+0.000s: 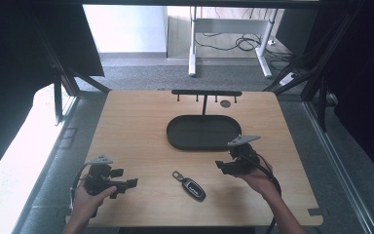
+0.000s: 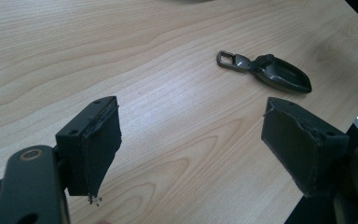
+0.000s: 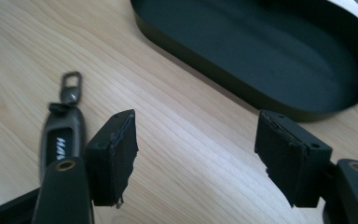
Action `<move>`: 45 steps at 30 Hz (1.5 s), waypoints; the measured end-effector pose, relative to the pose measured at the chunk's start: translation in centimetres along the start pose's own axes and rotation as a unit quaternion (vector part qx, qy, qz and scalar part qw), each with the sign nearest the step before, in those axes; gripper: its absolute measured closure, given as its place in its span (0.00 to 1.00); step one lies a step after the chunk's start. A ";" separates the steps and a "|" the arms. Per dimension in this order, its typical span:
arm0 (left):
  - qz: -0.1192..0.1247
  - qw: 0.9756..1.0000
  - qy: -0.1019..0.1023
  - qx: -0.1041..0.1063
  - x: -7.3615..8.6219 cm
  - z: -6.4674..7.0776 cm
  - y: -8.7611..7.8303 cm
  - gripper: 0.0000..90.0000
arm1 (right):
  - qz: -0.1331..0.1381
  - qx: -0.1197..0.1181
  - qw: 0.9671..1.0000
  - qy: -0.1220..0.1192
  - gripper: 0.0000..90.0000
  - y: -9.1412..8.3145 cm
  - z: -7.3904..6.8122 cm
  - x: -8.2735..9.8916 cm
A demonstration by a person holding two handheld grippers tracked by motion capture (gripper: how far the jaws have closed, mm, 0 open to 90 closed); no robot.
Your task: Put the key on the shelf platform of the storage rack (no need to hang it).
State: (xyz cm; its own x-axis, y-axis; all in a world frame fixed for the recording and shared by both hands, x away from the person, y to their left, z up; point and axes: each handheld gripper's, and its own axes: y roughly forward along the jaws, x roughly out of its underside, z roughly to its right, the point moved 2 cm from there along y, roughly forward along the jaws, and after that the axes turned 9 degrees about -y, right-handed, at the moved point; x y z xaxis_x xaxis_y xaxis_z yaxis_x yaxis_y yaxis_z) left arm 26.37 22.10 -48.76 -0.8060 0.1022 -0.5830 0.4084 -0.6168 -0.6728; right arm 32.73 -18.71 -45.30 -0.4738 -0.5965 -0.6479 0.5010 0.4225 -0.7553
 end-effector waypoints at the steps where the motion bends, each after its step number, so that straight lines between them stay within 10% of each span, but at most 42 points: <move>1: 0.000 1.000 0.001 0.000 0.0 0.0 0.0 0.22 | 0.000 -0.002 1.000 -0.002 0.34 0.0 -0.1 -0.3; 45: -0.008 1.000 0.005 0.006 0.0 0.3 0.4 0.22 | -0.072 -0.070 0.991 -0.090 0.35 4.6 -6.7 -4.5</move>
State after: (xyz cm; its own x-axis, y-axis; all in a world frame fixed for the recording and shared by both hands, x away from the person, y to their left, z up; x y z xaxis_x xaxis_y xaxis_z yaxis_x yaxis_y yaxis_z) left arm 26.36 21.60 -48.86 -0.8075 0.1205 -0.5774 0.3905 -0.6246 -0.6763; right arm 32.31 -9.51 -46.46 -0.3905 -0.7643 -0.5132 0.3254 0.4068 -0.8536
